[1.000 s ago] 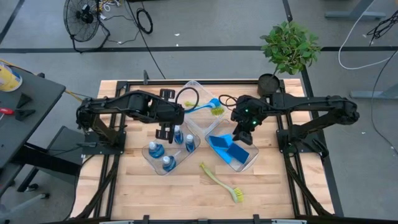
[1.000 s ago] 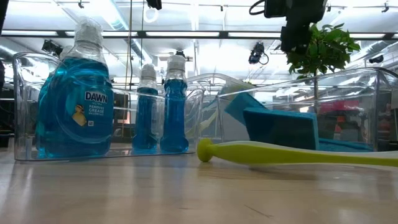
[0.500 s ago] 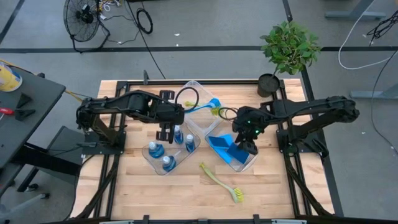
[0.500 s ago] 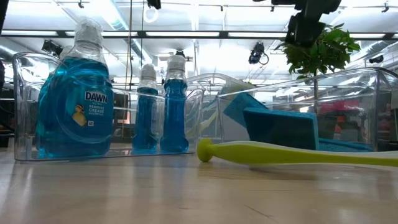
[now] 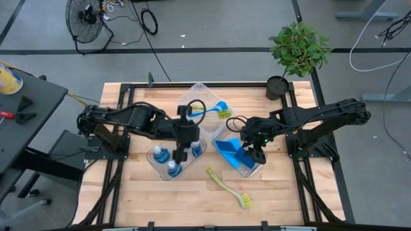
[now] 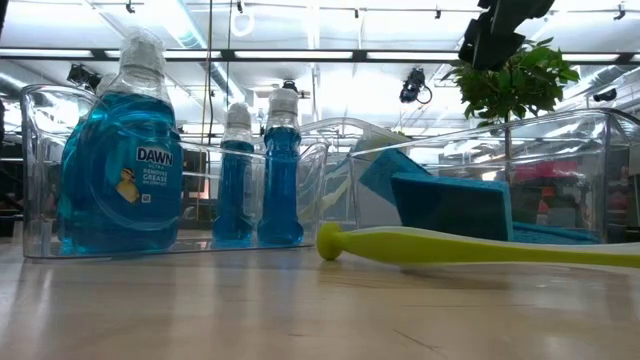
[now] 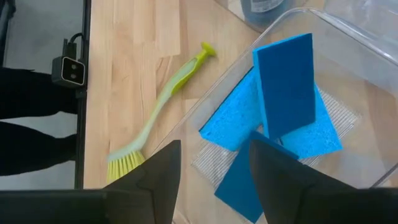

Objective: Pick & Place Kitchen Sink Supplies
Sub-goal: Put the yellow toilet brush into the transparent container

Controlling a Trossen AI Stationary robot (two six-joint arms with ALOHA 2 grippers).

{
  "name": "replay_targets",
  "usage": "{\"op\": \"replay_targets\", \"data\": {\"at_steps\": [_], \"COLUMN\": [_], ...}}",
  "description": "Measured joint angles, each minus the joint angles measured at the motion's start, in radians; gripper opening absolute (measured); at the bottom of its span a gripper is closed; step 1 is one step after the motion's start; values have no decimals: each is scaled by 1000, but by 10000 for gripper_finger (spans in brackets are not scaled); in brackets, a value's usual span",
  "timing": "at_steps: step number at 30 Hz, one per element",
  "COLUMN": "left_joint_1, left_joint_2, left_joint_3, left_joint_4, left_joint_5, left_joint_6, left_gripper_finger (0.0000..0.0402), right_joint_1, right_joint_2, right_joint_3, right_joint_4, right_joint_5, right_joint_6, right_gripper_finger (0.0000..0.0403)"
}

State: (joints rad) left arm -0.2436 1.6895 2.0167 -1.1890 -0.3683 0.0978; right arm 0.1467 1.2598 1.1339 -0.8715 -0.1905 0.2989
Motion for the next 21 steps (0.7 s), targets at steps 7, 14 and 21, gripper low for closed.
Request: {"op": "replay_targets", "data": {"at_steps": [7, 14, 21], "left_joint_1": [-59, -100, -104], "left_joint_2": [45, 157, 261], "left_joint_3": [0, -1, -1], "left_joint_4": [121, 187, 253], "left_joint_5": [26, 84, 84], "left_joint_6": [3, 62, 91], "left_gripper_finger": [122, 122, 122], "right_joint_1": [0, 0, 0], "right_joint_2": [0, -9, -93], "right_joint_3": [0, 0, 0], "right_joint_4": [1, -14, -28], "right_joint_5": [2, 18, 53], "right_joint_6": [-3, -20, 0], "right_gripper_finger": [190, 190, 190]}}
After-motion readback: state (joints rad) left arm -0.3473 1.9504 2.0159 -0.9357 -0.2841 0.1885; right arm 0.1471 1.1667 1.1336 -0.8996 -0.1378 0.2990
